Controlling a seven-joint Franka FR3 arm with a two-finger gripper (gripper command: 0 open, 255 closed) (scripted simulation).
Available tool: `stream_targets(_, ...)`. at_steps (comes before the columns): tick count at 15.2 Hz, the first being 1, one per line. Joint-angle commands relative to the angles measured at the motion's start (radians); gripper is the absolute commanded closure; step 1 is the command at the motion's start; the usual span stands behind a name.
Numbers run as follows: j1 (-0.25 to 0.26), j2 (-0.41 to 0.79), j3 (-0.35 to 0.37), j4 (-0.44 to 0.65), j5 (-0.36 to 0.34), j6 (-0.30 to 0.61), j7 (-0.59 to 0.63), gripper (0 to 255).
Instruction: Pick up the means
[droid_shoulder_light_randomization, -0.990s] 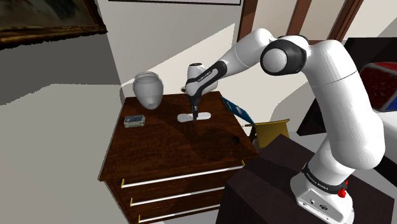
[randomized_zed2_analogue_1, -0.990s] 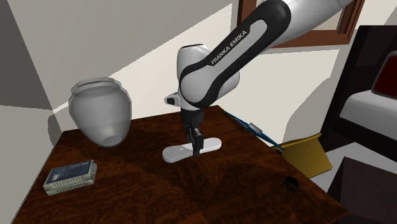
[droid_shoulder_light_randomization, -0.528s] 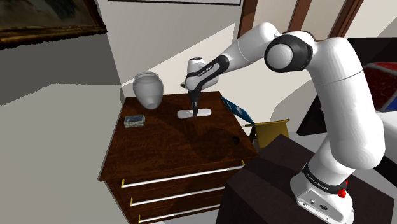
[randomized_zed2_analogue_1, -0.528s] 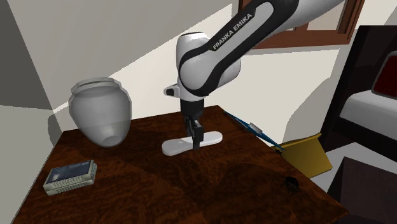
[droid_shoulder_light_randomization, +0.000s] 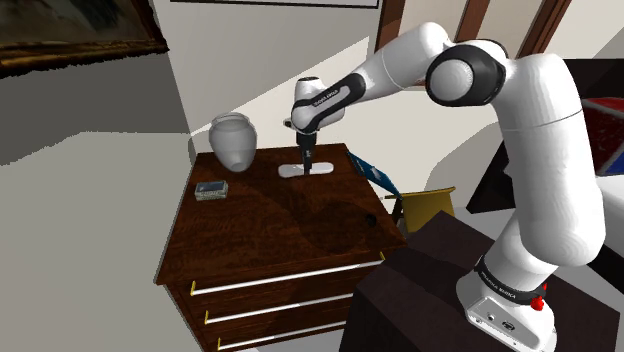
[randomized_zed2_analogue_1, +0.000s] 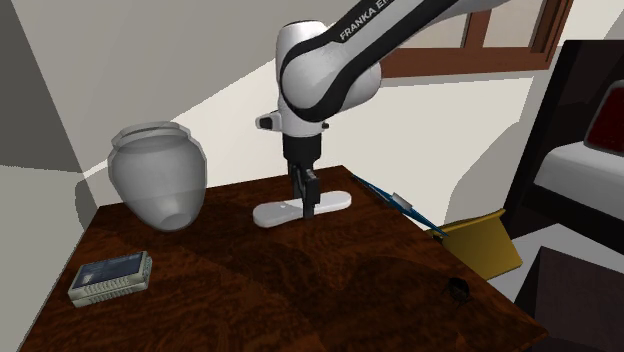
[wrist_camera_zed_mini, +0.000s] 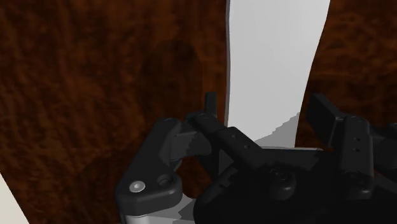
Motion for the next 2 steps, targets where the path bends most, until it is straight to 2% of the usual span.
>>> stream_targets(1, 0.001, -0.011, 0.0, -0.001, 0.0, -0.01, 0.002, 255)
stream_targets(2, 0.001, -0.01, 0.0, -0.001, 0.0, -0.01, 0.002, 255)
